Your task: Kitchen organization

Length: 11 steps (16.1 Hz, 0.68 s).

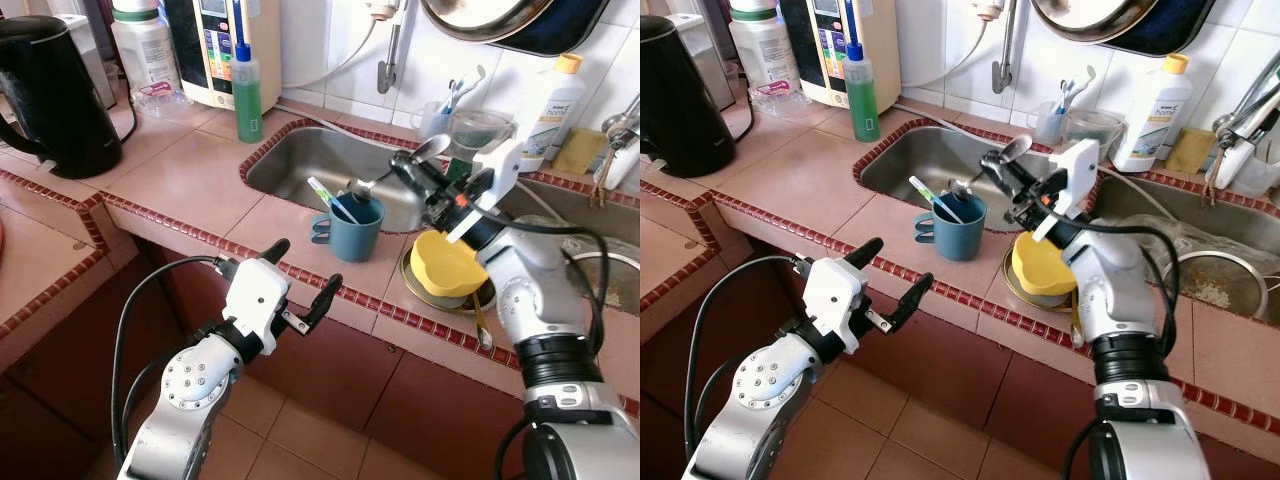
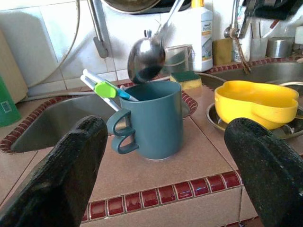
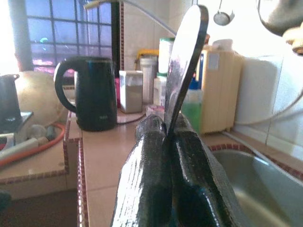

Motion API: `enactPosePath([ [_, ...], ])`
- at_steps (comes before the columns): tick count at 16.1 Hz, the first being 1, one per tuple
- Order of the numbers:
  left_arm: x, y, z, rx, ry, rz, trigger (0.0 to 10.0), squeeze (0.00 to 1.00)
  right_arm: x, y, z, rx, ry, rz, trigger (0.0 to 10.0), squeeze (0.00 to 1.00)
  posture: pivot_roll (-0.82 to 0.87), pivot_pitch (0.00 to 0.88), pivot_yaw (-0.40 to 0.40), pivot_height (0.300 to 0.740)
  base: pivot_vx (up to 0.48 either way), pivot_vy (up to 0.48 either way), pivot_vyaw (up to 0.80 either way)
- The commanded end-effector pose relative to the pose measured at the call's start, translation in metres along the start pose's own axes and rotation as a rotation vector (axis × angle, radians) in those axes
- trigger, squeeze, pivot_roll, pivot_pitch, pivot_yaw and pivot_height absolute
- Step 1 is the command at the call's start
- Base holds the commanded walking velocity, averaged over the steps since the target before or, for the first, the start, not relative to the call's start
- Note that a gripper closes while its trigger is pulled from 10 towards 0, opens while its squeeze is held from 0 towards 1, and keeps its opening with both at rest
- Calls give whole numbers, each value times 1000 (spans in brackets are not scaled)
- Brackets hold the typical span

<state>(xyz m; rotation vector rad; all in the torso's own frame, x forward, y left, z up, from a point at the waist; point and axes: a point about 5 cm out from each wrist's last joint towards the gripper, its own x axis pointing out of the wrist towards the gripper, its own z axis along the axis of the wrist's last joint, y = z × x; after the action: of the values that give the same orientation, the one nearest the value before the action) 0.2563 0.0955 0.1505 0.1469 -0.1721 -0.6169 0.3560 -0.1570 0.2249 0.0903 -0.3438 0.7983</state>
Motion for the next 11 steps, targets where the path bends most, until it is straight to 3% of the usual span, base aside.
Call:
enactPosePath([
  [1, 2, 0, 1, 3, -4, 1, 10000, 0, 7, 0, 22, -32, -55, 31, 10000, 0, -29, 19, -35, 740, 0, 0, 0],
  [6, 3, 3, 2, 9, -7, 9, 10000, 0, 12, -2, 50, -85, -110, 41, 10000, 0, -29, 16, -33, 740, 0, 0, 0],
  [11, 4, 9, 2, 12, -12, 33, 10000, 0, 7, -16, 59, -185, -117, -109, 10000, 0, -32, 11, -35, 740, 0, 0, 0],
])
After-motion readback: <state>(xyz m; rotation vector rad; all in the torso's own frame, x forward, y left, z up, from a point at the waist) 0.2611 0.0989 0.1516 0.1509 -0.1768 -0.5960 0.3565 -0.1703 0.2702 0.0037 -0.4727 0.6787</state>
